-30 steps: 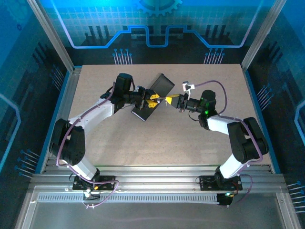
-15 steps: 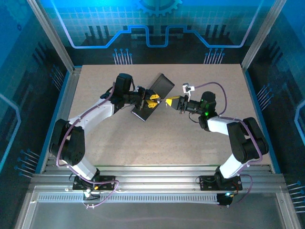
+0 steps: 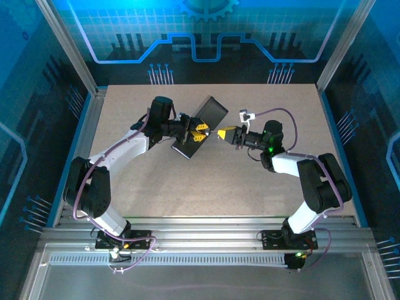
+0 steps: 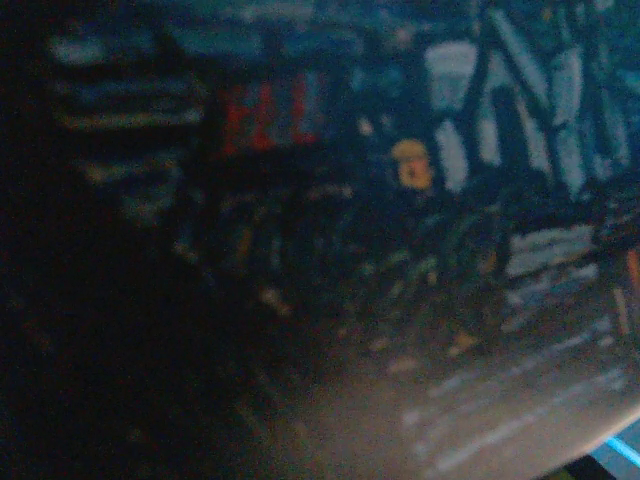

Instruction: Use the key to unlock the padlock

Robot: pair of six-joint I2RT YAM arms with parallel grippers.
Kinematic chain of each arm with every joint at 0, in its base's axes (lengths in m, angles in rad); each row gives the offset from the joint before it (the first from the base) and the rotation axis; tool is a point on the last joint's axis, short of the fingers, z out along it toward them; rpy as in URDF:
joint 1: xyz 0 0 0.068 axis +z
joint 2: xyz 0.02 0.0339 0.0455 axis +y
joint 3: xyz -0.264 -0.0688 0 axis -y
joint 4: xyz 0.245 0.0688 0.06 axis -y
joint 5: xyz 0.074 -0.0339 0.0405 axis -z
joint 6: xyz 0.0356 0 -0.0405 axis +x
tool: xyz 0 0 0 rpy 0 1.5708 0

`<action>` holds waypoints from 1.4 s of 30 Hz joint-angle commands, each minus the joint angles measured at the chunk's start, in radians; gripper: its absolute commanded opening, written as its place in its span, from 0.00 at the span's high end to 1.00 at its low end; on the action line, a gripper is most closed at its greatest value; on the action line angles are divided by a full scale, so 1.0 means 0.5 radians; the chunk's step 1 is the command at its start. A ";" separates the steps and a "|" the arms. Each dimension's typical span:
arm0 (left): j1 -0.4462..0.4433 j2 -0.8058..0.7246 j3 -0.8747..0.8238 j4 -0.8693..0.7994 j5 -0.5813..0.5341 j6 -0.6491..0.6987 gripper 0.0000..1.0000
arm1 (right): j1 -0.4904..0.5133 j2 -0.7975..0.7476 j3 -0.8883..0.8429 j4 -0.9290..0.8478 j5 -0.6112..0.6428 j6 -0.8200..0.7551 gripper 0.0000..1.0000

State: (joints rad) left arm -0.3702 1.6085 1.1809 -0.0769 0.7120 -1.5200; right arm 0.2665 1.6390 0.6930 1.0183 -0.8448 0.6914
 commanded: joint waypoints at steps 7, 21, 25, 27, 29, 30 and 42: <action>0.029 -0.075 -0.024 -0.028 -0.007 0.015 1.00 | 0.041 0.060 0.059 0.113 0.005 -0.025 1.00; 0.026 -0.087 -0.042 -0.035 -0.019 0.018 1.00 | -0.010 -0.034 0.003 0.117 -0.010 -0.021 1.00; 0.026 -0.092 -0.049 -0.028 -0.022 0.016 1.00 | 0.040 -0.010 0.037 0.085 -0.010 -0.046 1.00; 0.026 -0.096 -0.049 -0.030 -0.023 0.017 1.00 | 0.055 0.013 0.043 0.119 -0.010 -0.027 1.00; 0.029 -0.099 -0.049 -0.035 -0.022 0.016 1.00 | 0.067 0.022 0.053 0.139 -0.015 -0.016 1.00; 0.026 -0.098 -0.050 -0.034 -0.023 0.017 1.00 | 0.072 0.023 0.056 0.134 -0.014 -0.019 1.00; 0.026 -0.106 -0.042 -0.043 -0.028 0.019 1.00 | 0.082 0.044 0.085 0.141 0.016 -0.006 1.00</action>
State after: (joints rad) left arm -0.3679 1.5902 1.1687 -0.0841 0.7029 -1.5196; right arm 0.2935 1.6489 0.6983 1.0340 -0.8448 0.6926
